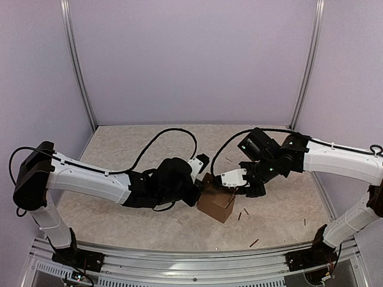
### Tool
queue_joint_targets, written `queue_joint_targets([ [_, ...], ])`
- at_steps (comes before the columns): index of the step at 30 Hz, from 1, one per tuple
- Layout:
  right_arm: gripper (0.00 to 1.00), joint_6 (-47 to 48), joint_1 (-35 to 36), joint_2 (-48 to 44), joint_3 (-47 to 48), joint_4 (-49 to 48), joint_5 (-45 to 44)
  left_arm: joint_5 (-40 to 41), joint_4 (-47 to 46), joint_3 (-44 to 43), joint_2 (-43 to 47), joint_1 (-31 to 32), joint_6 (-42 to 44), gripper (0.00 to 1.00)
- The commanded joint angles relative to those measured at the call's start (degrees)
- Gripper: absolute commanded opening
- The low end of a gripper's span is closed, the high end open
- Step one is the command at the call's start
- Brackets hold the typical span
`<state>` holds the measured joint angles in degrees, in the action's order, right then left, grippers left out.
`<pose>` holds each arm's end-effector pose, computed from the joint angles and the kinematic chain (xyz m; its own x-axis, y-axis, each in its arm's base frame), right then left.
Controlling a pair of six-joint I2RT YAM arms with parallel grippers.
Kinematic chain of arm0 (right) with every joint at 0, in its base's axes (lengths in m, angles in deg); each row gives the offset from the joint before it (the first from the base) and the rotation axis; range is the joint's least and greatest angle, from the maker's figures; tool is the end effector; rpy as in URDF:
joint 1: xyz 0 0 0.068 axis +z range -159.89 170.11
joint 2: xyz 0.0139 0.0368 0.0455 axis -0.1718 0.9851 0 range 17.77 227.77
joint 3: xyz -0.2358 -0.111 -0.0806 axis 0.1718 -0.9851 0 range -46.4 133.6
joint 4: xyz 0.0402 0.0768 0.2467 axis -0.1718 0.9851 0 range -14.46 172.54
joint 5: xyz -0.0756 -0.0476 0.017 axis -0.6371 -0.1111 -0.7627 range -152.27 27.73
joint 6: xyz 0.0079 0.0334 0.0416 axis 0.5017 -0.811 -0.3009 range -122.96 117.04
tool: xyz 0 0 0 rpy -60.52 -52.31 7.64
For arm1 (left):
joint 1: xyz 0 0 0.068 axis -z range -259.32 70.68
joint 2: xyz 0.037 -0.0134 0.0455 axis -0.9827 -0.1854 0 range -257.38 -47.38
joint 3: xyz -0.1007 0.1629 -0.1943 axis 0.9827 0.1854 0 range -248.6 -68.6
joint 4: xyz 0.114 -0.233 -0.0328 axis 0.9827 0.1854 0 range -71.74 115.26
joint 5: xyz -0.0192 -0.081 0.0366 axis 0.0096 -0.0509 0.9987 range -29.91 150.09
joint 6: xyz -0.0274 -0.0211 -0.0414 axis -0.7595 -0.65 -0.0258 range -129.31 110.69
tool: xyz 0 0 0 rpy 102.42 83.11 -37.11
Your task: Fold the paper box
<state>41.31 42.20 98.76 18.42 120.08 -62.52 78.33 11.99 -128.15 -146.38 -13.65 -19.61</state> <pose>0.1749 0.2242 0.2679 0.1662 -0.9228 -0.3476 -0.9381 -0.0393 -0.3442 0.1663 -0.3405 0.2058 -0.3574 0.3780 -0.8540 0.7049 0.7090 0.0188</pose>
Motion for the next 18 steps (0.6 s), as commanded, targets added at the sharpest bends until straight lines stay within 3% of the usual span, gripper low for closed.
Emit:
queue_joint_targets([
  [1,0.28,0.7,1.3,0.1,-1.7,-1.1,-2.7,-0.5,0.5,2.2,-0.4,1.3,-1.9,0.00],
  [18,0.27,1.3,2.8,0.3,-2.6,-2.2,-6.3,1.6,1.7,0.3,-3.1,2.4,-4.3,0.00],
])
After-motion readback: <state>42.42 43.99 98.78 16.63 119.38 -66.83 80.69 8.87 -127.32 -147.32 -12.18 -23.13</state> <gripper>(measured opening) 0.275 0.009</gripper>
